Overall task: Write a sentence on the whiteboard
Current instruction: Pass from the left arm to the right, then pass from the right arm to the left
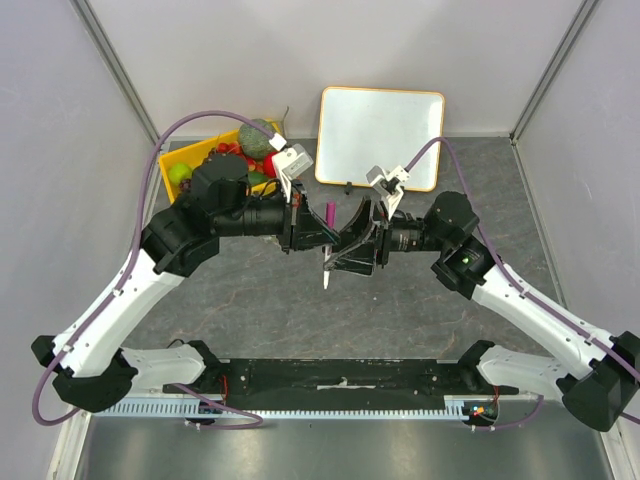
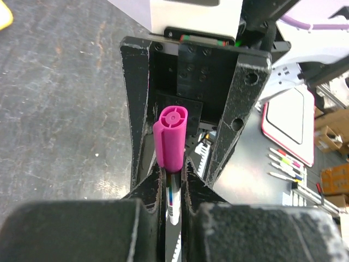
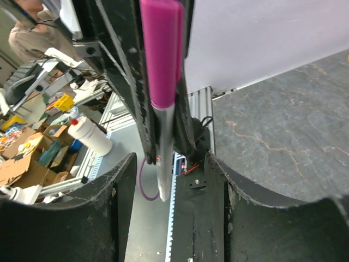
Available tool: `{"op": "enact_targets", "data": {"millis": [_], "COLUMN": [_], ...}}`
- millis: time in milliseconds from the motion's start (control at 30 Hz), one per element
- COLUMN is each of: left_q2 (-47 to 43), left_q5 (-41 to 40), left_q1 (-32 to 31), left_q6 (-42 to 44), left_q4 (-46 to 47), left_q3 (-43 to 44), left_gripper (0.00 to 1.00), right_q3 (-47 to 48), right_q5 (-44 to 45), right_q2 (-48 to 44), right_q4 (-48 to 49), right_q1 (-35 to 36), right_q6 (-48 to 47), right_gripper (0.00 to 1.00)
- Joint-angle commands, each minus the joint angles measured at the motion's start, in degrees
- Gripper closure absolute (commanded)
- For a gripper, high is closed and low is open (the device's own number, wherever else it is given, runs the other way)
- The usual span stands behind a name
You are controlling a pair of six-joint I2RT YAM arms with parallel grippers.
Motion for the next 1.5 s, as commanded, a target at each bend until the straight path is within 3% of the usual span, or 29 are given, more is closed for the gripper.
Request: {"op": "enact_targets", "data": {"millis": [0,133,200,233,333,367,467,500,667,800,933,1133,1233,1300,1367,1400,1467], "left_q2": [-0.05,1.0,1.09,1.0,0.83,0.91,1.18,0.66,-3.12,-6.64,-8.05,-4.99,-3.13,-2.43,-2.34,-2.42,-3.21], "left_q5": [6.87,8.98,8.81,8.29,7.58,7.4,3.99,2.67,-0.85,-2.88,-2.18,3.71,4.93,6.43,6.26,5.82,5.38], "left_q1": [0.19,0.19,0.19,0.1,0.19,0.28,0.19,0.28,0.28,0.28,0.28,0.28,0.19,0.28,0.19,0.19,0.19], "left_q6": [2.75,2.84,3.01,2.92,3.27,3.71,4.77,4.59,2.84,0.64,-1.9,-5.25,-5.78,-6.04,-6.57,-6.57,-5.79], "left_q4": [0.91,0.47,0.47,0.55,0.12,-0.67,-4.88,-5.5,-5.6,-3.5,2.29,12.94,15.48,17.68,18.92,18.31,17.35], "left_q3": [-1.08,-1.43,-1.61,-1.61,-1.08,-0.47,1.29,1.03,-2.83,-7.22,-12.76,-17.87,-18.39,-19.09,-19.54,-19.36,-19.36], "left_gripper": [0.98,0.98,0.98,0.98,0.98,0.89,0.41,0.36,0.28,0.24,0.23,0.29,0.37,0.55,0.88,0.98,0.98], "right_q3": [-0.07,-0.07,-0.16,0.19,0.63,0.72,1.33,1.51,0.11,-2.0,-6.83,-12.02,-12.73,-12.55,-12.55,-12.38,-10.37], "right_q5": [-4.56,-5.79,-6.58,-6.84,-6.5,-4.93,-2.11,-0.97,5.8,16.24,23.38,27.61,28.49,28.49,28.58,27.97,25.95], "right_q2": [-1.07,-0.72,-0.28,-0.1,-0.62,-1.15,-1.85,-2.03,-3.17,-5.72,-9.32,-12.66,-13.46,-13.37,-13.37,-13.11,-12.15], "right_q4": [6.07,5.63,4.85,3.53,-0.42,-2.17,-5.7,-6.49,-6.23,-5.97,0.6,9.05,10.11,9.59,9.32,9.32,6.44], "right_q1": [0.12,0.2,0.2,0.12,0.21,0.29,0.29,0.29,0.29,0.2,0.12,0.12,0.2,0.2,0.12,0.2,0.2], "right_q6": [2.99,2.9,2.03,1.15,-1.92,-3.67,-5.88,-6.23,-5.36,-2.38,4.2,12.65,13.71,13.54,13.36,13.28,11.35], "right_gripper": [0.43,0.69,0.94,1.0,1.0,1.0,1.0,1.0,1.0,1.0,1.0,1.0,1.0,1.0,1.0,1.0,1.0]}}
